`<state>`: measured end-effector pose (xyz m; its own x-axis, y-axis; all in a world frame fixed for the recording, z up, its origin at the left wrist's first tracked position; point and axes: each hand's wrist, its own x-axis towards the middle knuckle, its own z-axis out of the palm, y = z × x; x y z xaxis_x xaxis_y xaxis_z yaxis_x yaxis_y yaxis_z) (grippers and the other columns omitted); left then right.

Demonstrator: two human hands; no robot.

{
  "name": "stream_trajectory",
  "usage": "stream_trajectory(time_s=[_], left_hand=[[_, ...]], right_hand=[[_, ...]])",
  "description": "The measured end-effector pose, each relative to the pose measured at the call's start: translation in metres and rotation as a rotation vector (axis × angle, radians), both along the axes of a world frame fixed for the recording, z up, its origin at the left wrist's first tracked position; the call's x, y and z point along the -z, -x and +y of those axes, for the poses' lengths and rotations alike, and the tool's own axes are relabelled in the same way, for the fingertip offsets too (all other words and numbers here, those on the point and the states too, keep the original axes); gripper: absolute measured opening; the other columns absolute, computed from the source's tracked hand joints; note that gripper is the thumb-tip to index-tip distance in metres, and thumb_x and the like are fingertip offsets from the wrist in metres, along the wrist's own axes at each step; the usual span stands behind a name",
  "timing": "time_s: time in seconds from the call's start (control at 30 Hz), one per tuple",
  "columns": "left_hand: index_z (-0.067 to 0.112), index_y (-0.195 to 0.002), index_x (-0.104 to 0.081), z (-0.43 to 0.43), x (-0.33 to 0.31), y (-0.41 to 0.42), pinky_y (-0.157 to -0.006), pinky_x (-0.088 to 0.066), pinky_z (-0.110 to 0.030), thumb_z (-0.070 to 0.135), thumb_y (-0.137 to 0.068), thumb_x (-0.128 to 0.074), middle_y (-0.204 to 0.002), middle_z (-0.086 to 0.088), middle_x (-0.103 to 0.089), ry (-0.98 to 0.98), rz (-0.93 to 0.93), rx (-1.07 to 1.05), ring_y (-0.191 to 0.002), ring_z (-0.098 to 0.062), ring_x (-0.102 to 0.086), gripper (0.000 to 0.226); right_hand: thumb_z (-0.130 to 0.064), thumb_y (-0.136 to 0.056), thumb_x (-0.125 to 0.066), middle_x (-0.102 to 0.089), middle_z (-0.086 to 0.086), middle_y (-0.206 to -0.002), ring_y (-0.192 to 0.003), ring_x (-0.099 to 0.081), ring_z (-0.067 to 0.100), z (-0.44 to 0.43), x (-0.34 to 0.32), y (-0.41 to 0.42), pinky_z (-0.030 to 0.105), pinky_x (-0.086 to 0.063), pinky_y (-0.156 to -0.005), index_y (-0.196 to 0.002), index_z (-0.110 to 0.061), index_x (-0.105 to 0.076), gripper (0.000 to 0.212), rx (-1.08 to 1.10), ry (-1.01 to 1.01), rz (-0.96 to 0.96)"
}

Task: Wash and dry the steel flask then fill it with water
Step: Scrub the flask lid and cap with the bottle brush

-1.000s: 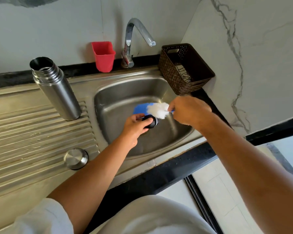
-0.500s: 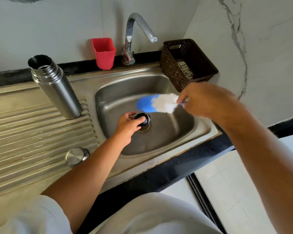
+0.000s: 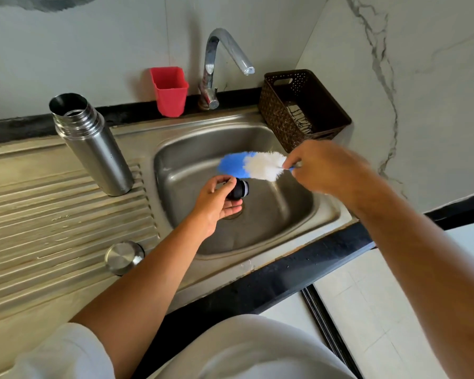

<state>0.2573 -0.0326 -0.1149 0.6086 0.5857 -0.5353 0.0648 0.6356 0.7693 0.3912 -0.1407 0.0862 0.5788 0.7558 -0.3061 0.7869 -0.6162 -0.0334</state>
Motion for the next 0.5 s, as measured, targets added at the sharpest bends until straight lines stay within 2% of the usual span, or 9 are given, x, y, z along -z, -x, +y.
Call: stream_trajectory(time_s=[0.1,0.2,0.27,0.37,0.5], left_hand=[[0.017,-0.122,-0.064,0.009,0.006,0.001,-0.079,-0.065,-0.033,0.019,-0.098,-0.072,-0.127,-0.023,-0.066,-0.002,0.033,-0.092,-0.106,-0.04,-0.073,0.025],[0.01,-0.13,-0.057,0.012,0.008,-0.003,-0.076,-0.065,-0.03,0.011,-0.093,-0.078,-0.134,-0.024,-0.06,0.03,0.047,-0.17,-0.113,-0.038,-0.071,0.042],[0.003,-0.133,-0.056,0.004,0.001,-0.014,-0.077,-0.065,-0.028,0.008,-0.091,-0.079,-0.132,-0.021,-0.063,0.028,0.017,-0.115,-0.115,-0.035,-0.071,0.048],[0.0,-0.133,-0.058,-0.014,-0.001,-0.019,-0.08,-0.063,-0.025,0.005,-0.092,-0.077,-0.12,-0.012,-0.066,-0.014,0.02,-0.022,-0.117,-0.029,-0.069,0.045],[0.0,-0.13,-0.061,0.0,0.02,0.007,-0.086,-0.062,-0.029,0.005,-0.091,-0.078,-0.127,-0.018,-0.066,-0.021,0.119,-0.11,-0.115,-0.027,-0.068,0.042]], right_hand=[[-0.021,-0.099,-0.061,-0.071,-0.002,-0.119,-0.089,-0.065,0.023,-0.008,-0.042,-0.003,0.045,-0.057,-0.089,-0.12,-0.043,-0.073,0.033,-0.02,0.032,-0.059],[-0.018,-0.098,-0.062,-0.07,-0.002,-0.106,-0.075,-0.061,0.018,-0.01,-0.053,0.002,0.038,-0.056,-0.079,-0.115,-0.038,-0.075,0.029,-0.011,0.058,-0.102],[-0.018,-0.095,-0.063,-0.071,0.004,-0.107,-0.085,-0.067,0.026,0.0,-0.019,0.013,0.04,-0.057,-0.081,-0.117,-0.03,-0.076,0.028,-0.05,0.114,-0.116],[-0.015,-0.095,-0.058,-0.069,0.009,-0.12,-0.104,-0.067,0.034,0.011,0.031,0.021,0.041,-0.056,-0.083,-0.128,-0.024,-0.07,0.036,-0.061,0.164,-0.104],[-0.024,-0.096,-0.063,-0.07,0.008,-0.115,-0.097,-0.067,0.033,0.005,0.005,0.001,0.048,-0.058,-0.089,-0.122,-0.027,-0.072,0.028,-0.025,0.138,-0.156]])
